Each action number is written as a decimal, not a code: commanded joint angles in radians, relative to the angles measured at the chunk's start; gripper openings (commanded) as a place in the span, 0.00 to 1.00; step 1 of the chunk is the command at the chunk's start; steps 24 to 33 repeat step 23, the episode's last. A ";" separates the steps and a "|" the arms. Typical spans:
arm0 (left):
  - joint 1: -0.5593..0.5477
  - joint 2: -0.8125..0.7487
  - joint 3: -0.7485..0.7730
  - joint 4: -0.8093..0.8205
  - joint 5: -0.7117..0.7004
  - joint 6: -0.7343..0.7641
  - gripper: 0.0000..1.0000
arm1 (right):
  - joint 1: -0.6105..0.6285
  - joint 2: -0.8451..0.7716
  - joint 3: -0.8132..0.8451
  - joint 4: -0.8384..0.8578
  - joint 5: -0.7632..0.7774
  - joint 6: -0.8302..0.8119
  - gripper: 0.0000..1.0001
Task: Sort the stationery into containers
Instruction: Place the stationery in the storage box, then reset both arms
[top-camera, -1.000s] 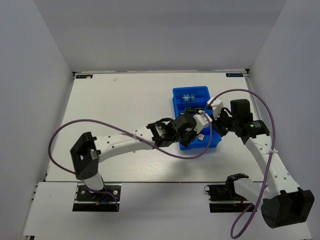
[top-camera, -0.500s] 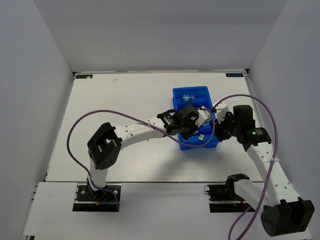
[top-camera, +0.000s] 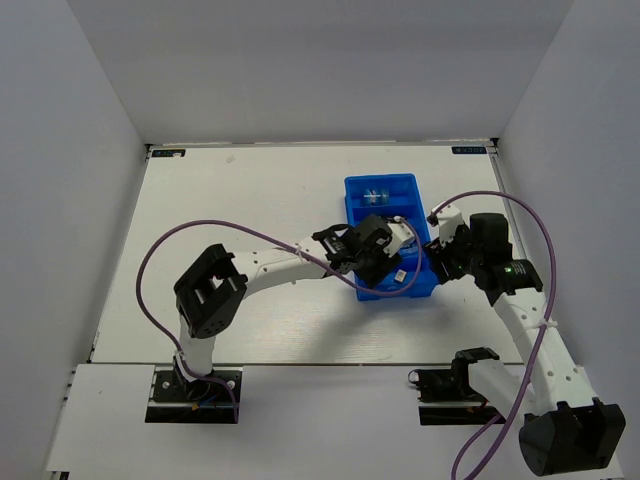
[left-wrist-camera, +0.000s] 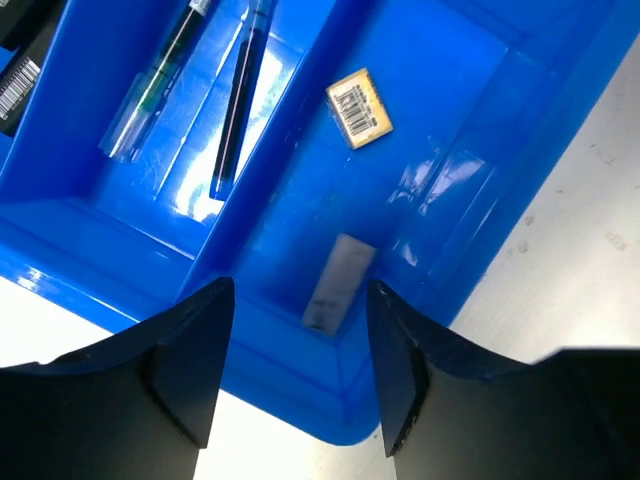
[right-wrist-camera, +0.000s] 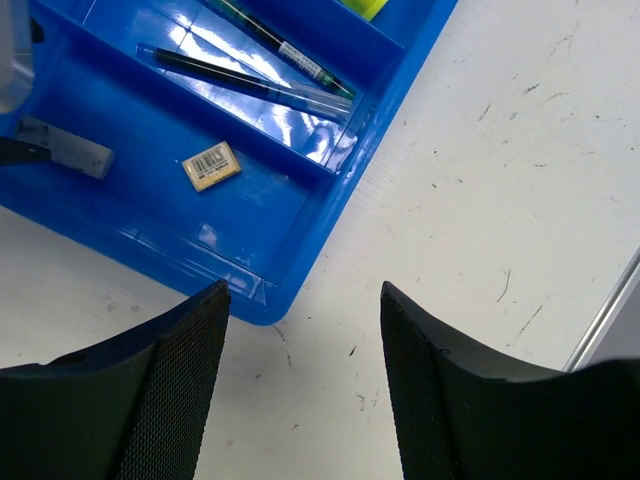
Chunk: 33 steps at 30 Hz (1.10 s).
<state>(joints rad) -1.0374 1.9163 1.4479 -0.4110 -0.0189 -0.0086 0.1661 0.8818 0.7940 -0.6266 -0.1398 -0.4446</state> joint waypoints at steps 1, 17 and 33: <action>-0.001 -0.083 0.025 0.020 -0.003 -0.027 0.65 | -0.010 -0.018 -0.001 0.030 0.008 0.020 0.65; 0.020 -0.661 -0.340 0.109 -0.238 -0.256 0.99 | -0.016 -0.084 -0.019 0.031 0.000 0.191 0.91; 0.151 -1.062 -0.655 -0.133 -0.259 -0.381 0.99 | -0.014 -0.118 -0.015 0.041 -0.059 0.265 0.91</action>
